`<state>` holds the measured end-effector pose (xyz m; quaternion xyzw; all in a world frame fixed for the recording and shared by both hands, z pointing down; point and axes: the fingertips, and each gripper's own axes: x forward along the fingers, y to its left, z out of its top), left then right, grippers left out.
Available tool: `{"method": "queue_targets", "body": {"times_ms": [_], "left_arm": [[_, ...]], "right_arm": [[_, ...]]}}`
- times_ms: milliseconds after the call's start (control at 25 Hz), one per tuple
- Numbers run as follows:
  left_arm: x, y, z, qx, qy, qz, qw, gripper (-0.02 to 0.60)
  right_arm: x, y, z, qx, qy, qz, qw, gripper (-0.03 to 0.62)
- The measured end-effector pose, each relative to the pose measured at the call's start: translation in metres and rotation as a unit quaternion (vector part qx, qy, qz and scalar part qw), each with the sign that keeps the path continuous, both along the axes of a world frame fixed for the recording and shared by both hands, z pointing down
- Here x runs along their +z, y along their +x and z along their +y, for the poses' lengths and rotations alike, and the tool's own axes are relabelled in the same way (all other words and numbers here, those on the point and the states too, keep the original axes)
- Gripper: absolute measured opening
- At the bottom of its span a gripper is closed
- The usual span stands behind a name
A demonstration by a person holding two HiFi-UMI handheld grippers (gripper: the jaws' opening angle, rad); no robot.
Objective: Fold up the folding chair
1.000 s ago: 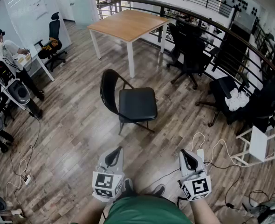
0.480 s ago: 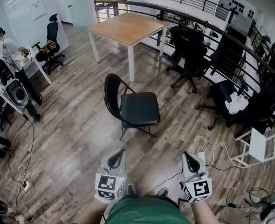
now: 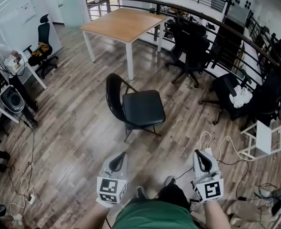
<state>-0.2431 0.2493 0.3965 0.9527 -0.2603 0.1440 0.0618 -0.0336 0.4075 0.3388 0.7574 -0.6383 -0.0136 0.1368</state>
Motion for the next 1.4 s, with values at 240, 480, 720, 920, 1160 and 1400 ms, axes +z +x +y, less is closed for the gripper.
{"method": "queue_targets", "body": {"times_ms": [240, 480, 720, 920, 1160, 1400], "left_arm": [[0.009, 0.014, -0.015, -0.011, -0.009, 0.000, 0.9999, 0.012], [0.008, 0.037, -0.053, -0.056, 0.009, -0.027, 0.9980, 0.012], [0.003, 0.088, -0.088, -0.097, 0.027, -0.053, 0.9935, 0.012], [-0.007, 0.130, -0.118, -0.136, 0.036, -0.053, 0.9886, 0.012], [0.004, 0.141, -0.158, -0.202, 0.007, -0.050, 0.9781, 0.014], [0.029, 0.140, -0.206, -0.224, -0.021, -0.055, 0.9728, 0.057]], "right_arm": [[0.006, 0.005, -0.029, -0.054, -0.012, 0.047, 0.997, 0.002], [0.018, 0.043, -0.088, -0.083, -0.053, 0.220, 0.971, 0.002], [0.019, 0.113, -0.139, -0.100, -0.021, 0.207, 0.973, 0.002], [0.026, 0.169, -0.173, -0.135, 0.004, 0.133, 0.982, 0.002], [0.081, 0.216, -0.219, -0.157, -0.049, -0.031, 0.986, 0.002], [0.136, 0.251, -0.267, -0.117, -0.105, -0.138, 0.978, 0.065]]}}
